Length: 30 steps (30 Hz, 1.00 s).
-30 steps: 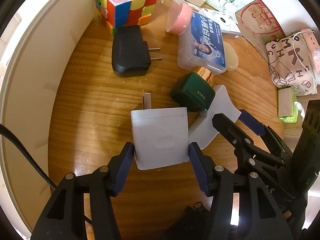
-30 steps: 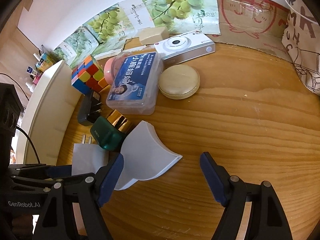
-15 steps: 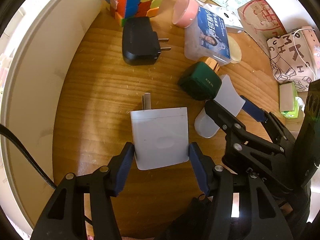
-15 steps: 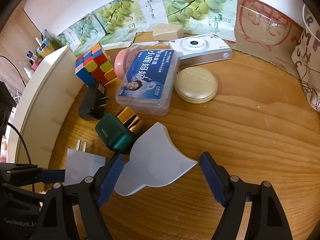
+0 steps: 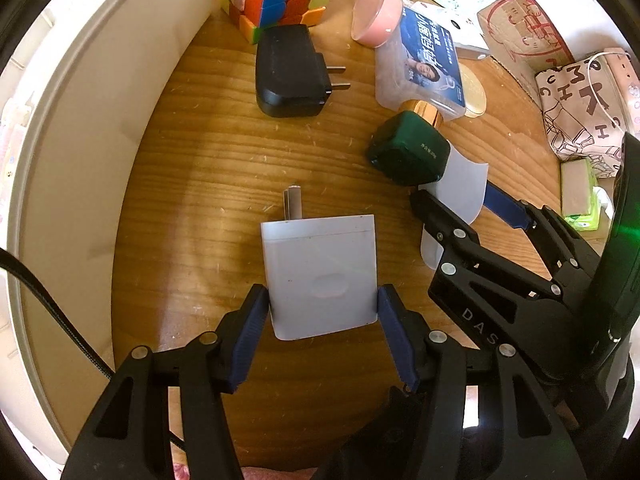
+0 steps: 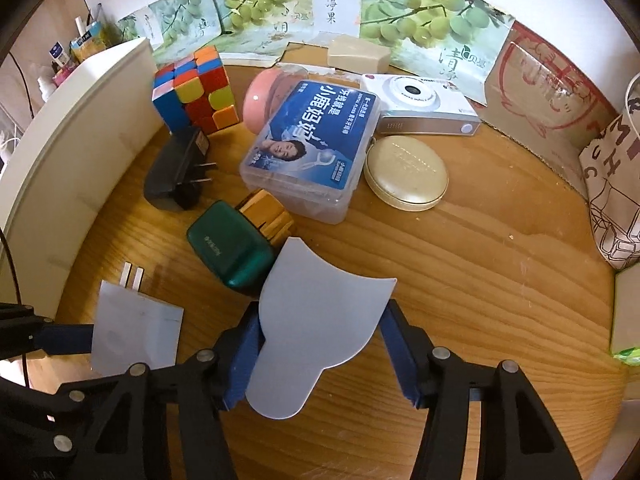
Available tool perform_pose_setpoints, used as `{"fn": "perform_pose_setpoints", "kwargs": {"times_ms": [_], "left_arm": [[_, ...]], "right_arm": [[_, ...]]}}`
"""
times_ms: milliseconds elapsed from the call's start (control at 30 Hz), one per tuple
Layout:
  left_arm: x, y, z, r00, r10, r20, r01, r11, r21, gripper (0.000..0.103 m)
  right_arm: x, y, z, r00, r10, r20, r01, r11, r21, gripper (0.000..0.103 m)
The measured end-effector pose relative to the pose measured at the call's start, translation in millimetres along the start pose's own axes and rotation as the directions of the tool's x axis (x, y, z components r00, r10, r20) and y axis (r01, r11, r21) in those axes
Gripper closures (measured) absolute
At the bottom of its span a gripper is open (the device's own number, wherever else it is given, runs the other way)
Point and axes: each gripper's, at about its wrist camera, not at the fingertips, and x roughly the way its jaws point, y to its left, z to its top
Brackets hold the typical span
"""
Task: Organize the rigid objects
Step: 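Grasp the white charger with the left gripper while the right gripper grasps the white phone stand, then lift the charger with the left gripper while the right gripper holds the phone stand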
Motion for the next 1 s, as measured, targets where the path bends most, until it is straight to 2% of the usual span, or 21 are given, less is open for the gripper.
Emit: {"fn": "perform_pose_setpoints", "kwargs": {"times_ms": [333,500,667,833,867,900,1000], "left_arm": [[-3,3,-7,1.000,0.007,0.002,-0.007,1.000,-0.004,0.043],[-9,5,-12,1.000,0.001,0.016,-0.001,1.000,0.002,0.043],[-20,0,-17,0.999,0.011,0.044,-0.013,0.999,0.047,0.044],[-38,-6,-23,0.996,0.020,0.083,-0.030,0.992,0.124,0.045],[-40,-8,-24,0.995,0.025,0.092,-0.038,0.990,0.137,0.056],[-46,-9,-25,0.993,0.041,0.114,-0.058,0.988,0.146,0.093],[-59,-7,-23,0.992,-0.041,0.115,0.023,0.987,0.158,0.093]], "right_arm": [[-6,-2,-13,0.996,0.006,-0.091,-0.005,1.000,0.018,0.045],[-12,-11,-30,0.990,0.043,-0.131,-0.034,0.997,0.064,0.045],[-20,-17,-48,0.985,0.083,-0.150,-0.067,0.992,0.105,0.045],[-37,-10,-64,0.988,0.084,-0.133,-0.070,0.991,0.110,0.045],[-40,-8,-67,0.988,0.083,-0.129,-0.069,0.992,0.109,0.045],[-43,-4,-68,0.989,0.081,-0.126,-0.067,0.992,0.109,0.045],[-53,4,-77,0.991,0.079,-0.111,-0.067,0.992,0.107,0.045]]}}
